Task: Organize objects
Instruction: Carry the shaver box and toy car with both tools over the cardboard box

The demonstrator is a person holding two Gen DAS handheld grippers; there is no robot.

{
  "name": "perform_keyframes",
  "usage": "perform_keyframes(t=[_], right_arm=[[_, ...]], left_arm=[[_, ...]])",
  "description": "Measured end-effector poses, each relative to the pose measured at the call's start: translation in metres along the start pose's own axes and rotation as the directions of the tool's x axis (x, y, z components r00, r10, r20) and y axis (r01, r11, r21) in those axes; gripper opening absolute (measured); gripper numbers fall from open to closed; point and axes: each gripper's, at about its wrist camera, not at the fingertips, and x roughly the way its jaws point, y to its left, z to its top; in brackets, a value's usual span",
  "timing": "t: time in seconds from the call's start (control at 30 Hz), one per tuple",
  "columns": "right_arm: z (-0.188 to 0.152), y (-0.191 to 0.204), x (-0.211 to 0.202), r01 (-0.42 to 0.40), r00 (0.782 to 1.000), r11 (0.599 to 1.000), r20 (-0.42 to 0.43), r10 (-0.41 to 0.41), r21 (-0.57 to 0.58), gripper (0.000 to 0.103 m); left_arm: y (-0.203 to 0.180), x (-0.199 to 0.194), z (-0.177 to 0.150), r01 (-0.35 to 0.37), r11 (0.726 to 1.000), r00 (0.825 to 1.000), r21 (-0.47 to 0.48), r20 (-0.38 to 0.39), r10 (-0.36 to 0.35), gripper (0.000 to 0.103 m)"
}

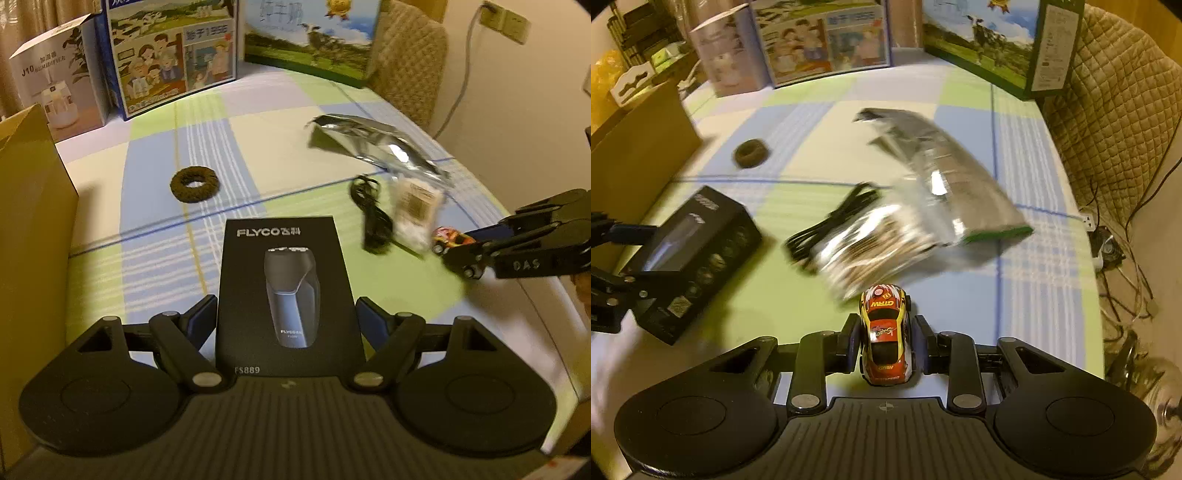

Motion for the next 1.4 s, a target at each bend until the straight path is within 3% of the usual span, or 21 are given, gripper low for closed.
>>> perform_keyframes(t=[0.27,0.6,0.97,1.1,1.4], right_arm=[[-0.056,0.058,-0.018,-0.044,0.999,0.996,-0.026,0.042,-0.072,0.027],[-0.052,0.074,-0.01,-0.012,0.999,0.985,-0.031,0.007,-0.172,0.031],[-0.048,0.068,-0.01,-0.027,0.999,0.993,-0.037,0.023,-0.113,0.027],[-0.043,0.07,-0.018,-0.034,0.999,0.995,0.005,0.035,-0.096,0.027],[-0.038,0.071,-0.02,-0.05,0.998,0.995,0.018,0.052,-0.08,0.027]], left_arm=[[0.0,-0.026,-0.035,0.021,1.0,0.999,0.008,-0.032,-0.02,0.077],[-0.008,-0.024,-0.043,0.013,0.999,0.999,0.033,-0.043,-0.011,0.08],[-0.007,-0.012,-0.038,-0.003,1.0,0.998,0.022,-0.059,0.005,0.081],[-0.009,-0.01,-0.033,-0.014,1.0,0.999,0.026,-0.051,0.015,0.081],[-0.013,-0.002,-0.028,-0.02,0.997,0.997,0.079,-0.072,0.026,0.076]])
